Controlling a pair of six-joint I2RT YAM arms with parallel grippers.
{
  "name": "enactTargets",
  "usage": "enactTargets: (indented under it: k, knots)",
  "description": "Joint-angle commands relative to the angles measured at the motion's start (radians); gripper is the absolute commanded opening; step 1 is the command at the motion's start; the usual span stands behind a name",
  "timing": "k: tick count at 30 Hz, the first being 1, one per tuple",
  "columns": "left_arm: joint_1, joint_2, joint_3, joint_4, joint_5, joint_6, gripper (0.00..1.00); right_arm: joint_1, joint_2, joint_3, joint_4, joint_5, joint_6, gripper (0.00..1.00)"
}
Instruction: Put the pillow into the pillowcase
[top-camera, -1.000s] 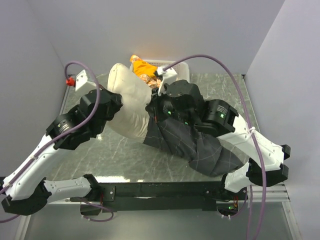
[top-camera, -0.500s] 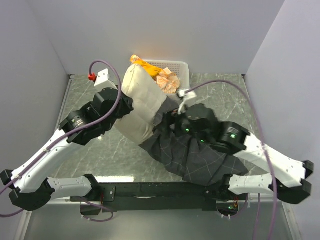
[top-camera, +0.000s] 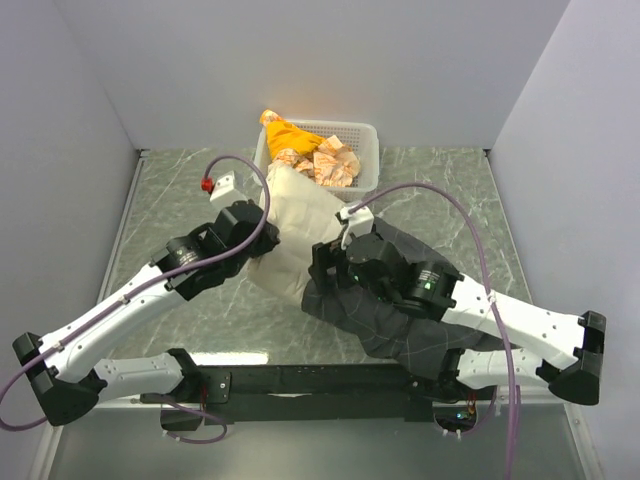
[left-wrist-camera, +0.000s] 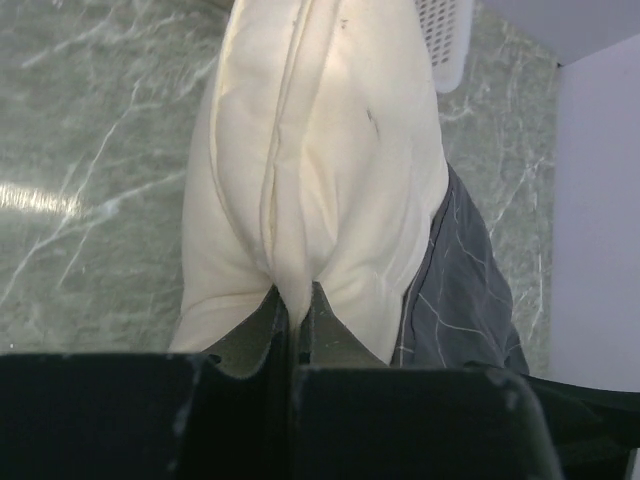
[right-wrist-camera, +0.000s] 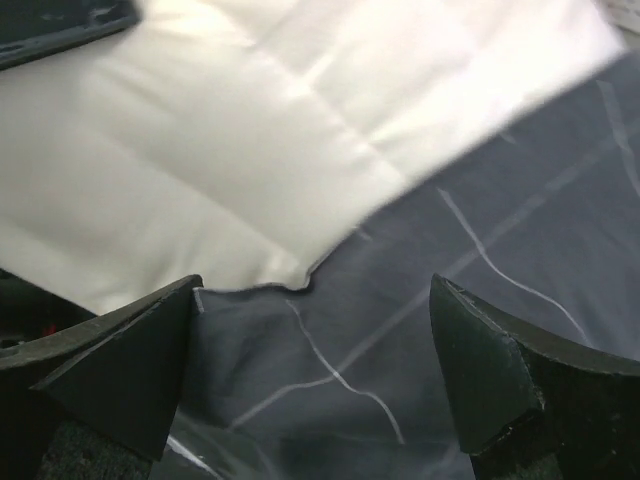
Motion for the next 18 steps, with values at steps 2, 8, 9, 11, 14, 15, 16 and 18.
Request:
enactTargets:
  k: [2,8,9,11,14,15,16,18]
  knots:
    - [0.02,-0.104,-0.092,0.056,0.003,-0.118,0.01,0.104,-0.144,-0.078,-0.012,0.204,0.099,1.0]
    - [0.217,-0.148,-0.246,0.109,0.209,-0.14,0.01,0.188,-0.338,-0.174,-0.135,0.335,0.238,1.0]
    - [0.25,-0.153,-0.267,0.149,0.244,-0.135,0.01,0.19,-0.351,-0.191,-0.136,0.322,0.25,1.0]
    - [0.329,-0.153,-0.31,0.178,0.307,-0.131,0.01,0.193,-0.356,-0.252,-0.129,0.28,0.287,1.0]
    - [0.409,-0.125,-0.34,0.212,0.4,-0.121,0.01,0.228,-0.303,-0.337,-0.089,0.229,0.332,1.0]
    - [0.426,-0.114,-0.346,0.22,0.448,-0.117,0.01,0.243,-0.285,-0.358,-0.075,0.226,0.344,1.0]
    - [0.443,-0.098,-0.352,0.233,0.466,-0.115,0.01,0.271,-0.248,-0.39,-0.052,0.218,0.365,1.0]
    - [0.477,-0.081,-0.369,0.247,0.512,-0.108,0.01,0.303,-0.208,-0.407,-0.034,0.226,0.384,1.0]
